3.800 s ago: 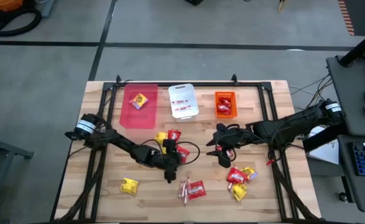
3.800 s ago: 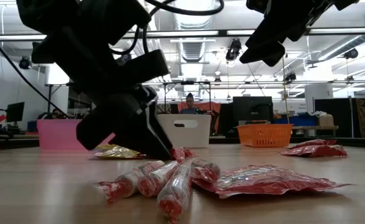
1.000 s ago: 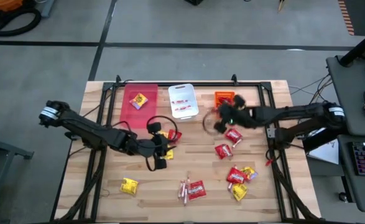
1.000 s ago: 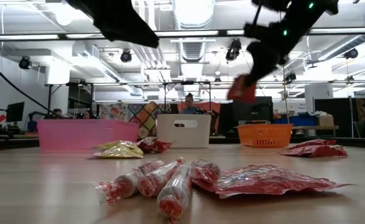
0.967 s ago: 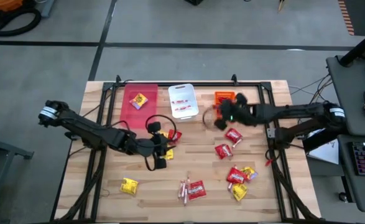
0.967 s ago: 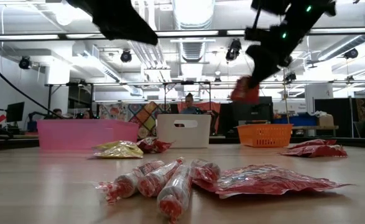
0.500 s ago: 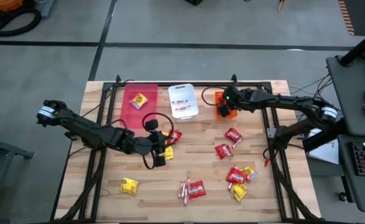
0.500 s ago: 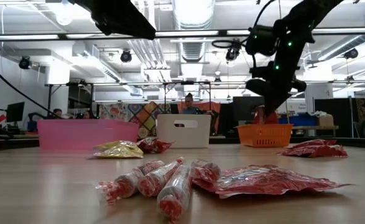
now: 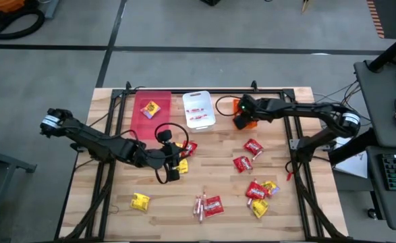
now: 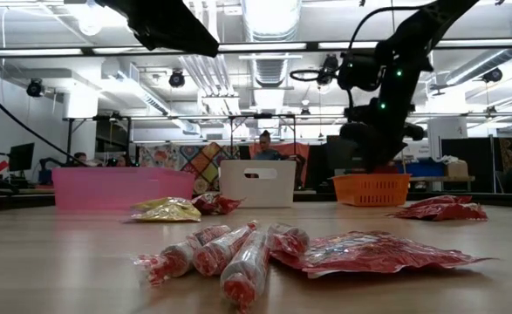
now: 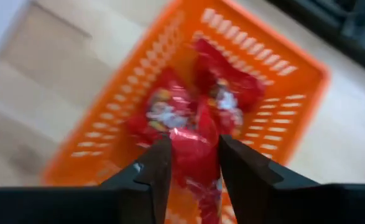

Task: Sort candy
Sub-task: Put the red candy into the orange bin, then put the yellow candy into the pink bin

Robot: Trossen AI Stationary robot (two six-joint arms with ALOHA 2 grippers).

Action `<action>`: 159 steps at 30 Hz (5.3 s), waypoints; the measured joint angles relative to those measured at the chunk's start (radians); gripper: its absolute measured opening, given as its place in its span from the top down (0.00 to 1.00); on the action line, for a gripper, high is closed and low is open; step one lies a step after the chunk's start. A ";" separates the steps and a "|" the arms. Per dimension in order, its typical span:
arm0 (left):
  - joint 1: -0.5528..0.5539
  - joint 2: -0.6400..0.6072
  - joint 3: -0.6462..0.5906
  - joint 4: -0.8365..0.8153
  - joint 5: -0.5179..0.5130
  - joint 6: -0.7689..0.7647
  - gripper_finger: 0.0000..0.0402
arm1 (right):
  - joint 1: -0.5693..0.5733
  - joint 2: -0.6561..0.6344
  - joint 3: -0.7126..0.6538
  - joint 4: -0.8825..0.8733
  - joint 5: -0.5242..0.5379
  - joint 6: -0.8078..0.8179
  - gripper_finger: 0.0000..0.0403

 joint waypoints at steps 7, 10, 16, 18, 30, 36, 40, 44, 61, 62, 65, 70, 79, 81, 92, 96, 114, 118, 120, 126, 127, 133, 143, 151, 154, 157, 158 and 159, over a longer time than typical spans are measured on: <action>0.000 0.000 0.000 -0.001 0.000 0.000 0.81 | 0.027 -0.054 0.000 0.073 -0.146 -0.006 0.68; 0.000 0.000 0.000 -0.002 0.002 -0.007 0.81 | 0.044 -0.079 0.004 0.076 -0.147 -0.007 0.68; 0.000 0.000 0.000 -0.032 0.004 -0.039 0.81 | 0.083 -0.122 0.032 0.072 -0.147 0.009 0.68; 0.000 0.000 0.000 -0.045 0.004 -0.055 0.81 | 0.092 -0.129 0.040 0.054 -0.147 0.048 0.68; -0.001 0.000 0.000 -0.058 0.005 -0.083 0.81 | 0.089 -0.015 0.033 -0.070 -0.041 0.140 0.82; 0.000 0.000 0.000 -0.058 0.005 -0.083 0.81 | 0.086 0.066 0.032 0.004 -0.034 0.104 0.85; -0.001 0.000 0.000 -0.058 0.005 -0.083 0.81 | 0.082 0.067 0.037 0.075 -0.006 0.065 0.85; -0.001 0.000 0.000 -0.061 0.005 -0.083 0.81 | 0.082 0.034 0.072 0.063 0.004 0.048 0.85; -0.008 0.000 0.000 -0.096 0.005 -0.109 0.81 | 0.069 0.089 0.084 -0.133 0.031 0.122 0.90; -0.008 0.000 0.000 -0.096 0.005 -0.109 0.81 | 0.066 0.105 0.084 -0.119 0.031 0.119 0.91; -0.008 0.000 0.000 -0.097 0.005 -0.109 0.81 | 0.061 0.156 0.084 -0.072 0.030 0.104 0.92; -0.008 0.000 0.000 -0.100 0.005 -0.109 0.81 | 0.061 0.195 0.082 -0.015 0.033 0.074 0.92; -0.053 -0.009 0.000 -0.157 0.067 -0.197 0.81 | 0.079 0.062 0.100 -0.062 0.035 0.072 0.92; -0.071 -0.011 0.000 -0.205 0.110 -0.258 0.81 | 0.097 0.020 0.101 -0.073 0.034 0.071 0.92; -0.173 -0.004 0.000 -0.536 0.476 -0.912 0.81 | 0.313 -0.167 0.101 -0.076 0.029 0.070 0.92; -0.228 0.013 0.000 -0.564 0.599 -1.174 0.81 | 0.379 -0.173 0.101 -0.056 0.036 0.082 0.92; -0.359 0.235 0.054 -0.611 0.658 -1.549 0.73 | 0.412 -0.160 0.101 -0.055 0.038 0.084 0.92; -0.359 0.298 0.076 -0.669 0.665 -1.538 0.68 | 0.412 -0.160 0.101 -0.055 0.038 0.080 0.92; -0.359 0.329 0.083 -0.668 0.666 -1.531 0.66 | 0.412 -0.160 0.101 -0.055 0.038 0.079 0.92; -0.359 0.415 0.108 -0.668 0.665 -1.496 0.65 | 0.412 -0.160 0.101 -0.055 0.038 0.076 0.92; -0.359 0.427 0.113 -0.669 0.665 -1.489 0.66 | 0.412 -0.160 0.101 -0.054 0.038 0.073 0.92; -0.359 0.455 0.126 -0.664 0.666 -1.469 0.74 | 0.412 -0.160 0.101 -0.054 0.038 0.071 0.92; -0.361 0.354 0.119 -0.684 0.545 -1.395 0.98 | 0.413 -0.160 0.100 -0.054 0.038 0.056 0.92; -0.359 0.106 0.119 -0.653 0.241 -1.165 1.00 | 0.415 -0.160 0.100 -0.054 0.038 0.045 0.92; -0.359 0.001 0.119 -0.585 0.073 -1.025 1.00 | 0.423 -0.160 0.093 -0.024 0.038 0.030 0.92; -0.352 -0.088 0.115 -0.443 -0.063 -0.797 1.00 | 0.446 -0.160 0.066 0.075 0.027 -0.012 0.92; -0.348 -0.111 0.111 -0.377 -0.085 -0.706 1.00 | 0.457 -0.160 0.054 0.116 0.018 -0.038 0.92; -0.343 -0.130 0.106 -0.301 -0.096 -0.601 1.00 | 0.466 -0.160 0.041 0.163 -0.004 -0.072 0.92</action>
